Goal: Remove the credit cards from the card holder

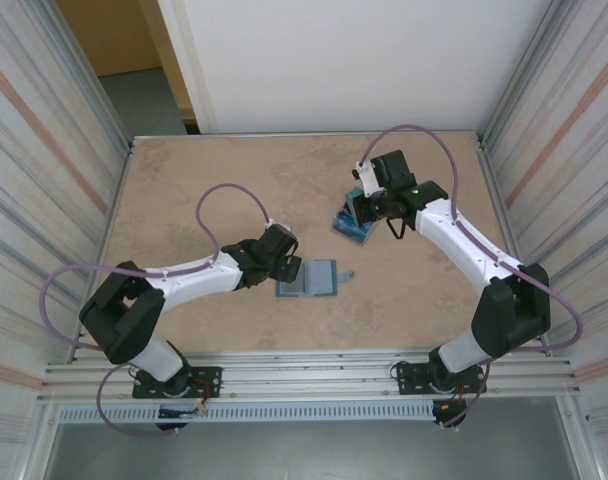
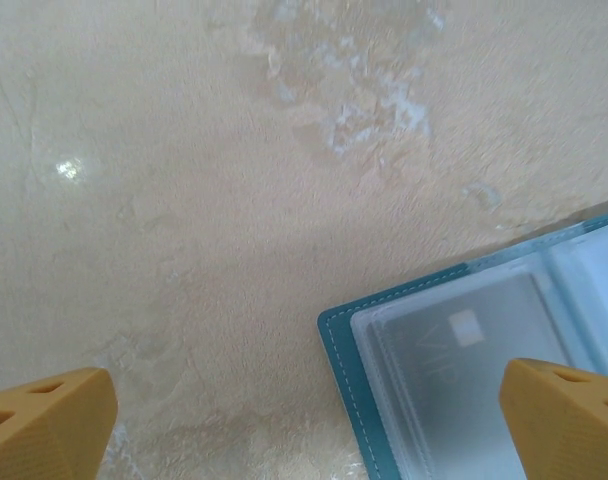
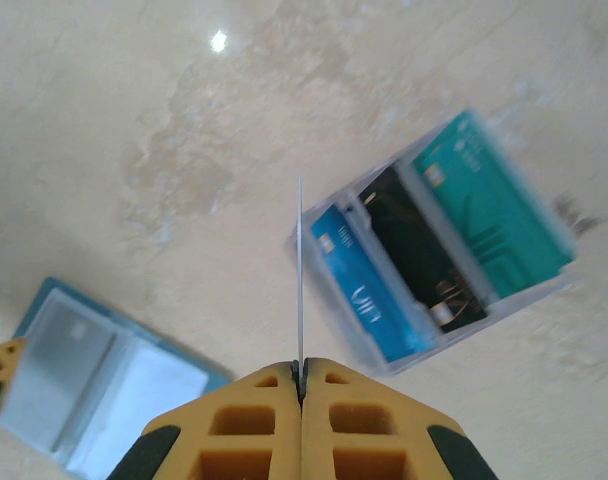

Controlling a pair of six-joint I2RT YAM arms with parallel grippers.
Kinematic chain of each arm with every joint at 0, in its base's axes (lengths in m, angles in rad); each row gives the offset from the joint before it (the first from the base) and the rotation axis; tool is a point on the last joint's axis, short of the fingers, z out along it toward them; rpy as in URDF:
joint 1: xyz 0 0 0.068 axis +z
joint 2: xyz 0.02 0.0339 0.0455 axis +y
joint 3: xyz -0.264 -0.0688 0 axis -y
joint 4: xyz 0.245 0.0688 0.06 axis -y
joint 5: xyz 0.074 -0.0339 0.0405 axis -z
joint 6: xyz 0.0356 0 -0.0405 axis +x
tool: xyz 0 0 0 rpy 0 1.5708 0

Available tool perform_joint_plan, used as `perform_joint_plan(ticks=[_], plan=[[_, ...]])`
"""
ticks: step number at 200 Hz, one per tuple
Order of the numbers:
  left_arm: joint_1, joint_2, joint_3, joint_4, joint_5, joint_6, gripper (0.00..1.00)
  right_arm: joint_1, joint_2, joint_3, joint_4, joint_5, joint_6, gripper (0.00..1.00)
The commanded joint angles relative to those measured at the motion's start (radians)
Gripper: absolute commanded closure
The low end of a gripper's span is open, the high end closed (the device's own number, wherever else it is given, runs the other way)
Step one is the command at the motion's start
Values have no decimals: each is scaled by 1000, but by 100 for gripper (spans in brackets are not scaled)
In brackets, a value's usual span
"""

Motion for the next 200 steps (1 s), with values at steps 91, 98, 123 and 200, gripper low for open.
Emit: perform_joint_plan(ticks=[91,98,123,200], plan=[[51,-343,-146,71,125,-54,1,-120,206,167,22,47,-330,100],[55,-357,-153,70,126,-56,2,-127,211,167,30,39,-333,100],[64,-385,-171,61,132,-70,1,-151,232,175,48,-26,-347,100],[92,-408,-190,57,143,-87,1,-167,312,215,43,-64,-403,100]])
